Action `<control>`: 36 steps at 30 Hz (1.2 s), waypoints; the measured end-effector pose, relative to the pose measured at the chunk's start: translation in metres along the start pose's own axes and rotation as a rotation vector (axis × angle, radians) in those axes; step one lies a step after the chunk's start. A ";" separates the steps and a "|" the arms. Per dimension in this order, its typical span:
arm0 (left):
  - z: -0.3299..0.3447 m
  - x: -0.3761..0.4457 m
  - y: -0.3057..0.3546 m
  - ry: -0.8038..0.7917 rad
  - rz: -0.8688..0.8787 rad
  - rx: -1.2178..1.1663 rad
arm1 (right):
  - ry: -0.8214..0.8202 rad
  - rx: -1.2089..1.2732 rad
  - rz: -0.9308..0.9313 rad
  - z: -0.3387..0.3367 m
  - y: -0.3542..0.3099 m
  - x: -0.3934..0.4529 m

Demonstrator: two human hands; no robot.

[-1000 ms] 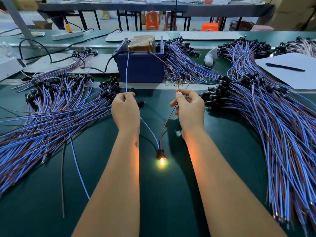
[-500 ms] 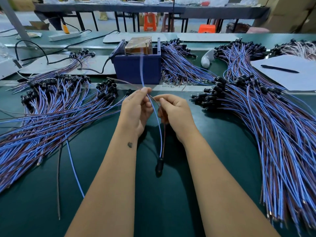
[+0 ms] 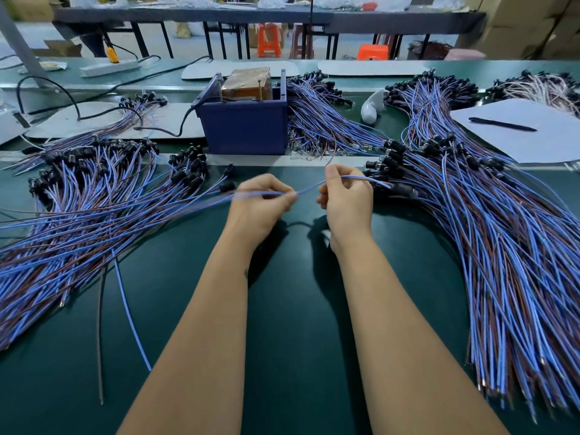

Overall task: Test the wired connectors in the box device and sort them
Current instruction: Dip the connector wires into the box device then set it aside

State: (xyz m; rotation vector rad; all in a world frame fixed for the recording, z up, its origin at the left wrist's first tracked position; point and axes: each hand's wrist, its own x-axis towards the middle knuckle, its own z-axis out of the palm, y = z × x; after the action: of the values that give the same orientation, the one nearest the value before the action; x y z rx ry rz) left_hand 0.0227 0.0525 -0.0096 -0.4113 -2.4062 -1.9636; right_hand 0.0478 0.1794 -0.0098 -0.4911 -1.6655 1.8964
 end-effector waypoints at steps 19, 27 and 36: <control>0.071 -0.048 0.028 -0.204 0.385 0.282 | -0.013 -0.482 -0.173 -0.048 -0.028 0.014; 0.110 -0.077 0.035 -0.472 0.596 0.428 | -0.125 -1.028 -0.191 -0.124 -0.087 0.043; 0.111 -0.074 0.035 -0.513 0.509 0.389 | 0.087 -1.420 -0.052 -0.163 -0.081 0.052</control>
State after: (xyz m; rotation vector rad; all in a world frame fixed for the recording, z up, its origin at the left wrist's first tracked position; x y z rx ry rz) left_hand 0.1188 0.1510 -0.0122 -1.4704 -2.4986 -1.2494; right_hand 0.1203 0.3442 0.0484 -0.9722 -2.6793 0.3391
